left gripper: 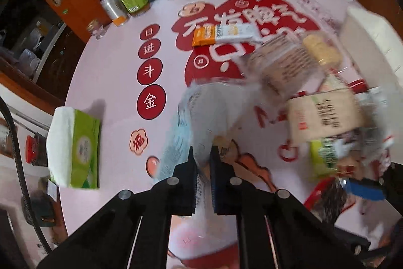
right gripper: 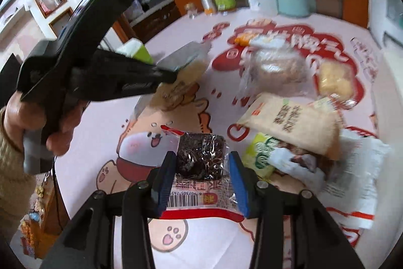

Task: Organize snacks
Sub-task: 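Carry the chocolate bar and clear pack over the white box with both tools, then open both tools to drop the snacks into the white box, then withdraw both tools from the box back over the snack pile, then grasp the clear yellow puffed snack bag with right tool while left tool grasps printed pastry pack, then carry both packs into the white box and open both tools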

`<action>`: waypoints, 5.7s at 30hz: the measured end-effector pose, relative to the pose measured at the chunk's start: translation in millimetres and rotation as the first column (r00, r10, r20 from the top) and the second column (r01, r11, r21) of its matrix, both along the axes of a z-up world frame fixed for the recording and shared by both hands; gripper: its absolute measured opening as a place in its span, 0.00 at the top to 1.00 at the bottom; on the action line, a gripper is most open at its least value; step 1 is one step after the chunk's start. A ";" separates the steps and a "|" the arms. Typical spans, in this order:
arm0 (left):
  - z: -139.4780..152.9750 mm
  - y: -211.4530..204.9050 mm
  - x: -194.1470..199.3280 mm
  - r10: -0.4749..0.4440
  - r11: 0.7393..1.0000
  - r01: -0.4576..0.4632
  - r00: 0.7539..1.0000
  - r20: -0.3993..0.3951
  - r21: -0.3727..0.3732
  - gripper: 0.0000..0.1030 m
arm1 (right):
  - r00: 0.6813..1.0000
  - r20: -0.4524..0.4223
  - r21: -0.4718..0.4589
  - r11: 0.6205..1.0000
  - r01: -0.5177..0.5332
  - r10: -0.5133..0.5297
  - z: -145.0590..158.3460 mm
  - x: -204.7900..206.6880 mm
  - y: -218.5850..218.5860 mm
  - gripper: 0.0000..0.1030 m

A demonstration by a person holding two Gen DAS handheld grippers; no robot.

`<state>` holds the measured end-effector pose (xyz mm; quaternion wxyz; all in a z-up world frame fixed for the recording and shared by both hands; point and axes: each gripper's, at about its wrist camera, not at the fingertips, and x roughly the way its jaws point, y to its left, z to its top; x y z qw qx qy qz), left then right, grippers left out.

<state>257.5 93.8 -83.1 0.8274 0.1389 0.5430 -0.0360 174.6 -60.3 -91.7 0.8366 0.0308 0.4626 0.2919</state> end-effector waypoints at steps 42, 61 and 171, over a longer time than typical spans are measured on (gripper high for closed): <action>61.3 -351.2 -44.2 -0.346 0.918 0.385 0.894 0.284 -0.096 0.89 | 0.616 0.314 0.012 0.651 0.759 -0.723 49.2 -54.7 -286.8 0.50; 94.7 -297.8 -94.0 -0.209 0.967 0.253 0.857 0.470 -0.032 0.17 | 0.621 0.326 0.053 0.669 0.741 -0.713 55.8 -66.6 -263.7 0.35; -61.3 -105.8 122.4 -0.072 0.997 0.072 0.997 0.008 0.014 0.34 | 0.882 -0.230 -0.240 0.902 0.358 -0.411 -39.0 195.4 -91.1 0.52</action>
